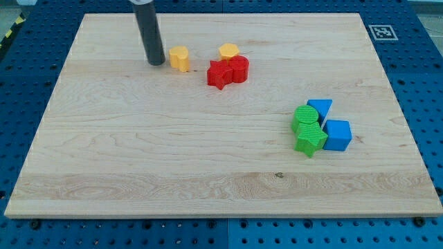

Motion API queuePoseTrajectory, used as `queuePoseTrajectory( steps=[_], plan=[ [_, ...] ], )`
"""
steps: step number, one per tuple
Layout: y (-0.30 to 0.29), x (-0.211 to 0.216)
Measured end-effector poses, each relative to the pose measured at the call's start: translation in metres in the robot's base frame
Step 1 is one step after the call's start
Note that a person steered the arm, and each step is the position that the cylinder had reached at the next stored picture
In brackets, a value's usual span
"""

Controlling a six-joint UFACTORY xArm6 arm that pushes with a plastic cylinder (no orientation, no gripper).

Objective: Slightly push the yellow hexagon

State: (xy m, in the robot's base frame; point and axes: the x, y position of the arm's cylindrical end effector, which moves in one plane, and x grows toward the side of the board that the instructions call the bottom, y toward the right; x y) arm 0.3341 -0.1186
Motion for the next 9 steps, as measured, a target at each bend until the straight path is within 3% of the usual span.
queuePoseTrajectory(
  steps=[2,5,6,7,8,9],
  plan=[
    [0.046,0.002],
    [0.068,0.001],
    [0.025,-0.049],
    [0.07,-0.103],
    [0.16,-0.108],
    [0.227,-0.069]
  ],
)
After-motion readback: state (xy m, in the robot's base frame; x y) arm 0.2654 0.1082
